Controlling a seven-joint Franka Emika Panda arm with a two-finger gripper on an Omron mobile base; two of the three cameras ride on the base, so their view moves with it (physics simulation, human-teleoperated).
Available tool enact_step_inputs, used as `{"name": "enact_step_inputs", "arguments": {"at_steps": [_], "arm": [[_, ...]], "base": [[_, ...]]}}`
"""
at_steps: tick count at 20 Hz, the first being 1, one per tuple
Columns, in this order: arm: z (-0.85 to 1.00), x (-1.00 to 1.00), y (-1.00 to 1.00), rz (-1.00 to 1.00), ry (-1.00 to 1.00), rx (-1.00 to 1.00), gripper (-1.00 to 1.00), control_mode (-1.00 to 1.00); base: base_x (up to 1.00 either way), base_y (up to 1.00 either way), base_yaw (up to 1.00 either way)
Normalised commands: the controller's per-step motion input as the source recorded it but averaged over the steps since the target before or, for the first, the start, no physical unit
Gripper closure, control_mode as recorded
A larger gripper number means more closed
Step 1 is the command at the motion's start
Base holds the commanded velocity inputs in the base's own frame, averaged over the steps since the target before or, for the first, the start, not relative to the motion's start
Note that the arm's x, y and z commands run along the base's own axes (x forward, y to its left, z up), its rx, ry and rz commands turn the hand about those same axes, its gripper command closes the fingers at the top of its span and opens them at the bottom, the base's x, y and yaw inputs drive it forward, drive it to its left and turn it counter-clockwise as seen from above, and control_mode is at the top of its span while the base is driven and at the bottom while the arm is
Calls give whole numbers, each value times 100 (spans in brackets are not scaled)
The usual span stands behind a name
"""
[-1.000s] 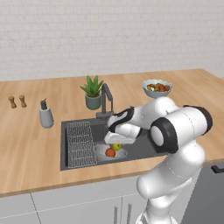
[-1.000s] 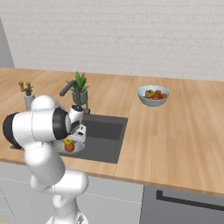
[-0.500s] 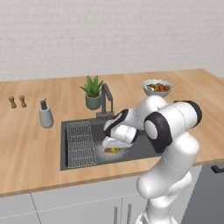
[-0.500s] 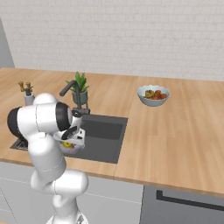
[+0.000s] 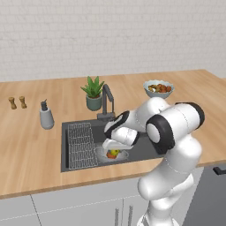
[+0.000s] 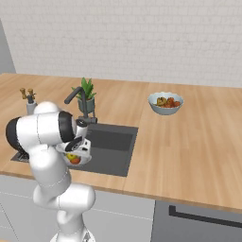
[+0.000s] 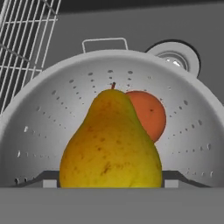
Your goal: Put the colander in the sink, put the pear, orange in the colander, and turn on the sink faucet and pour water over the colander.
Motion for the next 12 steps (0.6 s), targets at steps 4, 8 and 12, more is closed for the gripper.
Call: {"name": "enact_step_inputs", "arguments": {"at_steps": [4, 8, 12], "arm": [[10, -31, 0, -8, 0, 0, -100, -100], [24, -22, 0, -7, 0, 0, -100, -100], [37, -23, 0, -4, 0, 0, -100, -100]], "base": [[0, 0, 0], [0, 0, 0], [0, 0, 0]]}}
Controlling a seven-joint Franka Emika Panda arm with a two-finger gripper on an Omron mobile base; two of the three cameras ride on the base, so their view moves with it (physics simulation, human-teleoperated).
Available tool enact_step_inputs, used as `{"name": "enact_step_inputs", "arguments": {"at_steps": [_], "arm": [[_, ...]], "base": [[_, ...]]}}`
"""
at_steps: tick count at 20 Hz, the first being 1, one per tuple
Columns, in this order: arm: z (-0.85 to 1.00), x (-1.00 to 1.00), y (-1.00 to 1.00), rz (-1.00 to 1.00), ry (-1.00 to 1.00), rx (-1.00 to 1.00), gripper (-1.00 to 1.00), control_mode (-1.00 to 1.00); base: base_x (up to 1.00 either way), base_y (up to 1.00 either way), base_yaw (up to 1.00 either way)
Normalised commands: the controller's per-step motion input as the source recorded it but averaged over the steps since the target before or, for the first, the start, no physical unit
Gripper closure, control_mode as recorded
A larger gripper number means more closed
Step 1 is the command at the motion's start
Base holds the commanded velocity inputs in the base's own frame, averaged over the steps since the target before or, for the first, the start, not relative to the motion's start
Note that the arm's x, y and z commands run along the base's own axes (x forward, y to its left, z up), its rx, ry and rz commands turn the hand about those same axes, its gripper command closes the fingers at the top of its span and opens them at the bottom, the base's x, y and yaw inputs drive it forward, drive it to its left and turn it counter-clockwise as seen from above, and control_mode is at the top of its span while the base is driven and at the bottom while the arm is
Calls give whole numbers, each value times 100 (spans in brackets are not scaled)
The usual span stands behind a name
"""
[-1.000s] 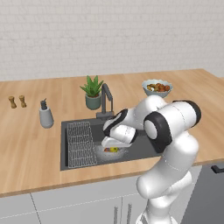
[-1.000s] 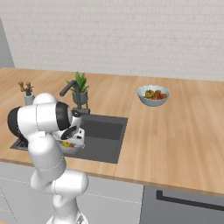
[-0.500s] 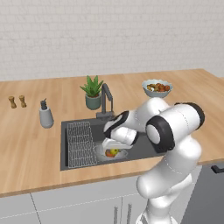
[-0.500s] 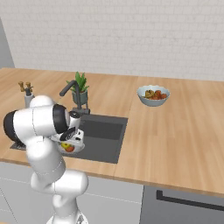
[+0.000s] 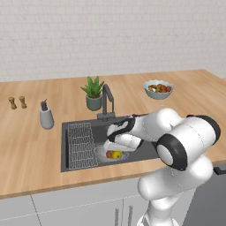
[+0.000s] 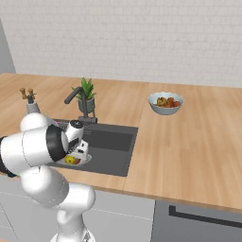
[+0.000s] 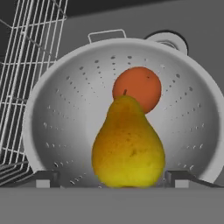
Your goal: Put the colander in the sink, put the pear, orange in the colander, and turn on the sink faucet and pour water over the colander.
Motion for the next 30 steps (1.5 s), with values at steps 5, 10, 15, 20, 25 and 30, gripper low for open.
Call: {"name": "enact_step_inputs", "arguments": {"at_steps": [5, 10, 15, 20, 25, 30], "arm": [[67, -18, -7, -7, 0, 0, -100, -100], [81, 6, -47, -5, 0, 6, -100, -100], [48, 10, -57, 0, -12, 12, -100, -100], [29, 15, -19, 1, -25, 10, -100, -100], [11, 31, -3, 0, -40, 4, -100, -100], [15, 13, -1, -5, -41, 0, -100, -100]], "base": [[0, 0, 0], [0, 0, 0], [0, 0, 0], [0, 0, 0], [0, 0, 0], [0, 0, 0]]}}
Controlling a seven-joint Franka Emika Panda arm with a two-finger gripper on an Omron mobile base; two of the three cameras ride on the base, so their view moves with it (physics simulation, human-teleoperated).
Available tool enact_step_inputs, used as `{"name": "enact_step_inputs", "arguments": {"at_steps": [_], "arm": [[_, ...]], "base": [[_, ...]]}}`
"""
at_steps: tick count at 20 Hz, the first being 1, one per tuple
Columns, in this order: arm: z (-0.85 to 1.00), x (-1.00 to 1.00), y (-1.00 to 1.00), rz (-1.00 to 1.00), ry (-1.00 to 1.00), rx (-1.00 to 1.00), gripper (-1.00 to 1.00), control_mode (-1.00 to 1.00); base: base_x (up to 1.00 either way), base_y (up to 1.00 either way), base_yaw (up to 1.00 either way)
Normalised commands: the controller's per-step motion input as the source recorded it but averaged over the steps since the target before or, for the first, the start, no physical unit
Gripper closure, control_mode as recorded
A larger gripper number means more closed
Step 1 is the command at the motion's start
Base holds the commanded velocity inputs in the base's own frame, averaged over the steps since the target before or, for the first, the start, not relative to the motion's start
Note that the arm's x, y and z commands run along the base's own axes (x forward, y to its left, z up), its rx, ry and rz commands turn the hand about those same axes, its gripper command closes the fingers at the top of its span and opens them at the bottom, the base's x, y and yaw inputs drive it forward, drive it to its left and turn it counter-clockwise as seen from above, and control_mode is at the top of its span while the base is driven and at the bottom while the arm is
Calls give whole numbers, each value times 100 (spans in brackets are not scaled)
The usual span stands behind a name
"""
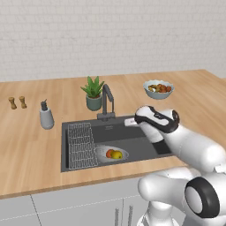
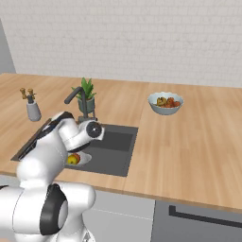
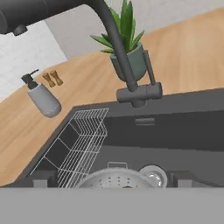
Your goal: Put the colander in the sink, put the pear, orange in the colander, and turn on the sink faucet and pour water over the colander.
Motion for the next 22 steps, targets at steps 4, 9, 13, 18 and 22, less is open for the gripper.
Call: {"name": "enact_step_inputs", "arguments": {"at_steps": [4, 9, 13, 18, 22], "arm": [[34, -1, -2, -11, -31, -1, -100, -100], [47, 0, 0, -20, -12, -2, -100, -100], [35, 2, 0, -31, -5, -1, -100, -100], [15, 0, -6, -28, 0, 0, -100, -100], [0, 2, -14, -3, -1, 0, -100, -100]], "base": [[0, 0, 0], [0, 0, 0], [0, 0, 0], [0, 0, 0], [0, 0, 0]]}}
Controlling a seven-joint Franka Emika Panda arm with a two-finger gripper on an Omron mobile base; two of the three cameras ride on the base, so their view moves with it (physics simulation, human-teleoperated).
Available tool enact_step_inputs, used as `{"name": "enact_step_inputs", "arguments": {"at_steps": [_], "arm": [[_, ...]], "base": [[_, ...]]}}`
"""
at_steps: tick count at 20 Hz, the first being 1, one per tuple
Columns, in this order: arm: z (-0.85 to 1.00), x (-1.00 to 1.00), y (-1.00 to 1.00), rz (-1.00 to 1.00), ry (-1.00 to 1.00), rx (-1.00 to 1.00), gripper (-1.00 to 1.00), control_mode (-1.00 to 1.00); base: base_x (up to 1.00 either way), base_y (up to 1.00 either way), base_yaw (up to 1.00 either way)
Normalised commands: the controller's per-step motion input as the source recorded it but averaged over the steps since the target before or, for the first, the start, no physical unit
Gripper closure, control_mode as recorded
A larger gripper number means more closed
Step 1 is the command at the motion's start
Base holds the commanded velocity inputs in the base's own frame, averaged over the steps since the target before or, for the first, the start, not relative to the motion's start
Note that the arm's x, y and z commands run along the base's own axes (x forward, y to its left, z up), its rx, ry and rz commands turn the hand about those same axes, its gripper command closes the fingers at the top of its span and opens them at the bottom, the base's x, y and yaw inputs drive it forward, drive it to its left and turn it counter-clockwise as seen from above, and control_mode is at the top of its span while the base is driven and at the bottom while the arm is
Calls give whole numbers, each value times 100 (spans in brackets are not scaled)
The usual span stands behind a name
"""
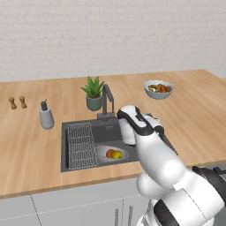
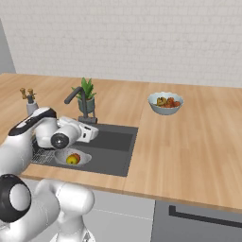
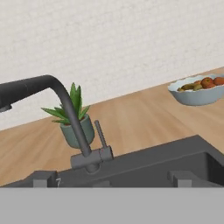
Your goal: Put the colander in the sink, put the pear, orange in the colander, and turn on the sink faucet and pour water over the colander.
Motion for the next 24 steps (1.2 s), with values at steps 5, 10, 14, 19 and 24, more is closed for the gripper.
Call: {"name": "enact_step_inputs", "arguments": {"at_steps": [5, 10, 14, 19, 24], "arm": [[-7, 8, -11, 0, -6, 0, -100, -100], [-6, 10, -22, 0, -9, 0, -100, -100], [-5, 5, -12, 0, -6, 0, -100, -100], [-2, 5, 0, 0, 0, 0, -100, -100], [0, 18, 0, 0, 0, 0, -100, -100]], "base": [[0, 0, 0], [0, 0, 0], [0, 0, 0], [0, 0, 0], [0, 0, 0]]}}
